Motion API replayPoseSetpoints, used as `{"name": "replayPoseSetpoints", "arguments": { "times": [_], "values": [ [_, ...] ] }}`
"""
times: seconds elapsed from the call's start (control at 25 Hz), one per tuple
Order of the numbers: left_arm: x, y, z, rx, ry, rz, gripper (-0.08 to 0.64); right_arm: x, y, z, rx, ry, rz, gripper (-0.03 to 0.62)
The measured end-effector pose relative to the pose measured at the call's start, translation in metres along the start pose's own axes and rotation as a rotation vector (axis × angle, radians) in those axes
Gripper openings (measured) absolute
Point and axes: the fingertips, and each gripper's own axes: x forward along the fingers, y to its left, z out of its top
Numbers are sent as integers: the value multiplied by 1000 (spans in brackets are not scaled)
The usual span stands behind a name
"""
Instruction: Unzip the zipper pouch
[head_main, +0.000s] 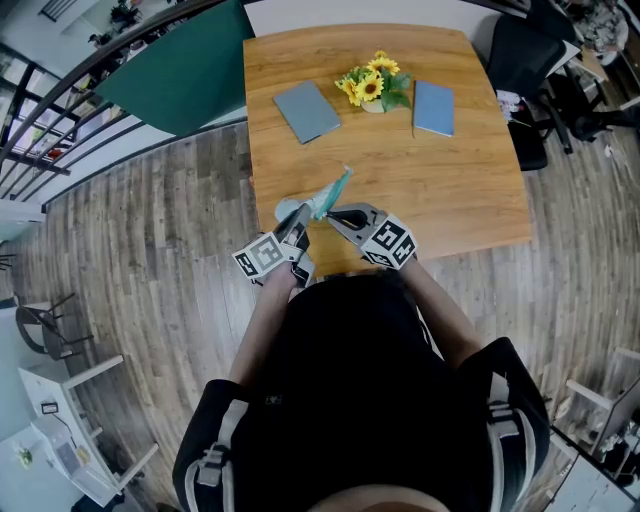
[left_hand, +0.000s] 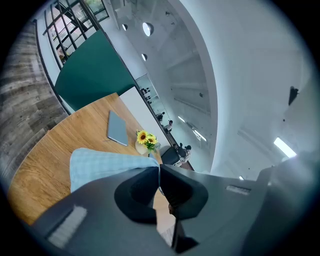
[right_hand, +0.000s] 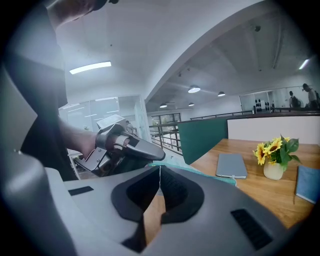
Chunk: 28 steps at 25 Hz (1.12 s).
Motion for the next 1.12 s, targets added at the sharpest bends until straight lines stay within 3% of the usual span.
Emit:
{"name": "replayPoseSetpoints", "arguments": {
  "times": [0.64,1.12],
  "values": [
    [0,-7,-8,-29,1,-19,5,-7,-12,-4,-8,-7,-129,5],
    [7,-13,-14,-29,10,-24,4,-14,-23,-5,61,-47,-182,4]
  ]
}}
